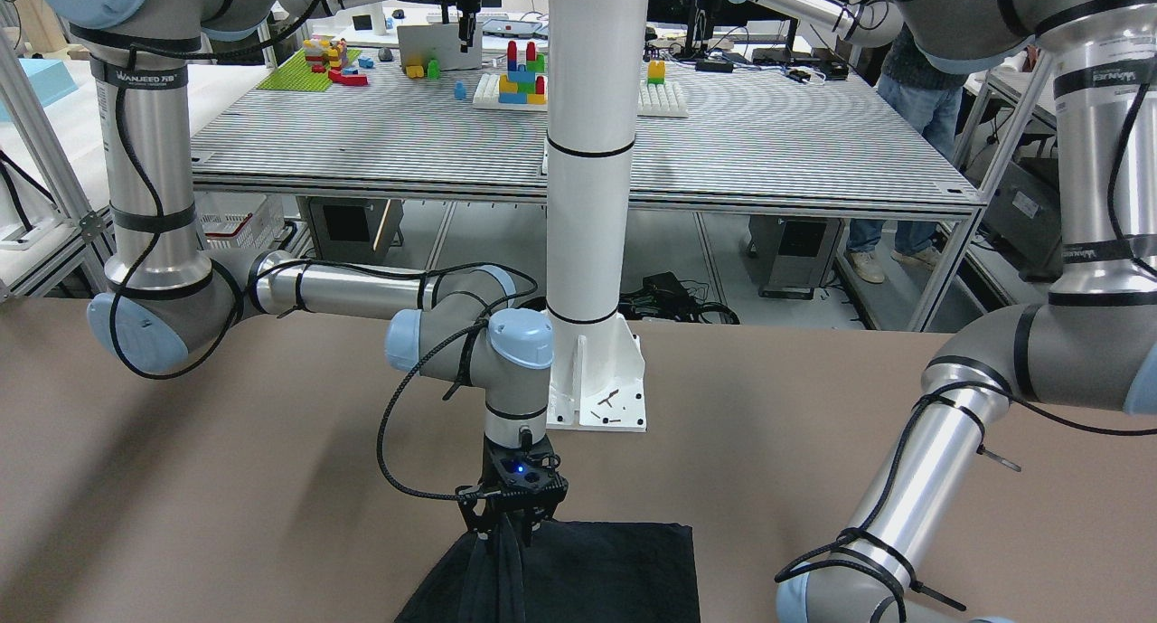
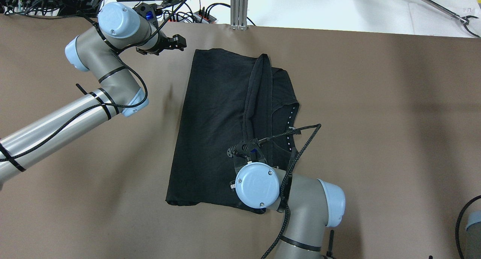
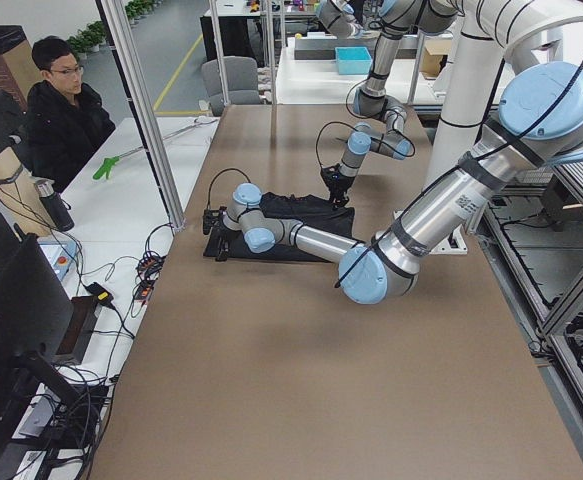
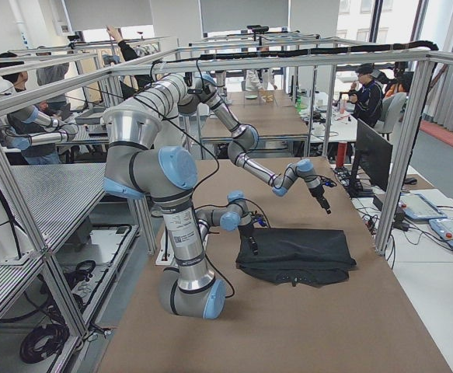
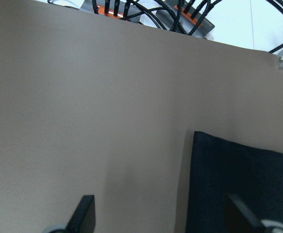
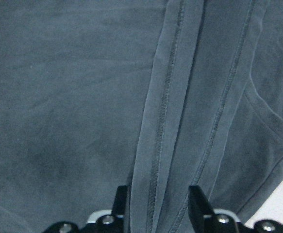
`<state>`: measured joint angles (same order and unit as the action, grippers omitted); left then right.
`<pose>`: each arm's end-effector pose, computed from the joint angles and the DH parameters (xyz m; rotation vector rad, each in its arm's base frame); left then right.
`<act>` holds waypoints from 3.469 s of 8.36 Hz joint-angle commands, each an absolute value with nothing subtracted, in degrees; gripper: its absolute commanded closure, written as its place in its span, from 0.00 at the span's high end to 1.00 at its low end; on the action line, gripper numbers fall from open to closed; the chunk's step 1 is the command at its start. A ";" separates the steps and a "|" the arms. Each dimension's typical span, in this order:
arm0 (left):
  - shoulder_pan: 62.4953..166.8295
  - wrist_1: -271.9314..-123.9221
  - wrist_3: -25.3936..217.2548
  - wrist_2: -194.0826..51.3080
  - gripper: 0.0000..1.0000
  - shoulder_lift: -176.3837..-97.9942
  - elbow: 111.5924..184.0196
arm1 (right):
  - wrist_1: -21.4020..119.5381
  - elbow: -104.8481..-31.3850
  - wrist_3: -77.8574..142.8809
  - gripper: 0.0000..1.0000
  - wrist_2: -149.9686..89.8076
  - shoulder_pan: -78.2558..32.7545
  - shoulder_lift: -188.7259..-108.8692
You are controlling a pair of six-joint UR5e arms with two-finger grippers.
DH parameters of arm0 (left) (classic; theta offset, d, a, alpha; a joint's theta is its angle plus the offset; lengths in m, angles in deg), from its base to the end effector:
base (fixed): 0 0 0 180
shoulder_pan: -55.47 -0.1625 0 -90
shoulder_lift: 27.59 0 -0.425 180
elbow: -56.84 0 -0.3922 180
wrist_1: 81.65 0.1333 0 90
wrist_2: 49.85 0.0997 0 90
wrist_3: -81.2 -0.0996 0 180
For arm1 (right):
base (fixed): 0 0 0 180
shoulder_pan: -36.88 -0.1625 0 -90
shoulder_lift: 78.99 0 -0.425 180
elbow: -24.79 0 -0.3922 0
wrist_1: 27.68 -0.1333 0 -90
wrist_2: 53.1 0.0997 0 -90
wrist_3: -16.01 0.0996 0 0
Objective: Fold clothes
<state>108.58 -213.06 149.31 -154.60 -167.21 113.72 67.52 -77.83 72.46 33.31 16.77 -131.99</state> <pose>0.4145 -0.7321 0.2931 0.4276 0.9455 -0.3655 -0.5630 -0.3547 0.2044 0.4036 -0.6659 -0.1983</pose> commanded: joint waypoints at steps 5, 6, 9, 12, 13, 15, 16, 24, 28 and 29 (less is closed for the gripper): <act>109.17 -212.96 149.93 -154.44 0.94 -165.14 116.34 | 67.68 -75.23 69.01 0.44 30.57 20.09 -131.99; 109.17 -212.96 149.93 -154.44 0.94 -165.14 116.34 | 67.68 -75.23 69.01 0.35 30.57 20.09 -132.51; 109.17 -212.96 149.93 -154.44 0.94 -164.88 116.34 | 67.68 -75.49 68.92 0.00 31.44 19.48 -132.52; 109.08 -213.13 150.02 -154.18 0.94 -164.27 116.51 | 67.68 -81.69 64.17 0.00 38.47 14.91 -137.57; 109.08 -213.13 150.11 -153.57 0.94 -164.09 117.21 | 67.68 -86.26 66.61 0.00 38.13 16.74 -141.70; 108.99 -213.04 150.46 -153.56 0.94 -164.18 117.31 | 67.51 -89.73 83.35 0.00 33.33 26.37 -146.92; 108.82 -213.04 150.54 -153.57 0.94 -164.18 117.31 | 67.51 -89.90 83.86 0.00 33.03 26.68 -147.02; 108.46 -212.78 150.46 -153.56 0.94 -164.44 116.95 | 67.07 -90.62 80.73 0.95 34.08 16.87 -146.32; 108.55 -212.87 150.46 -153.65 0.94 -164.00 117.13 | 59.28 -73.52 75.87 0.95 35.39 10.80 -135.70; 108.55 -212.96 150.54 -153.57 0.94 -163.91 117.13 | 56.29 -70.95 74.56 0.95 37.06 9.39 -135.59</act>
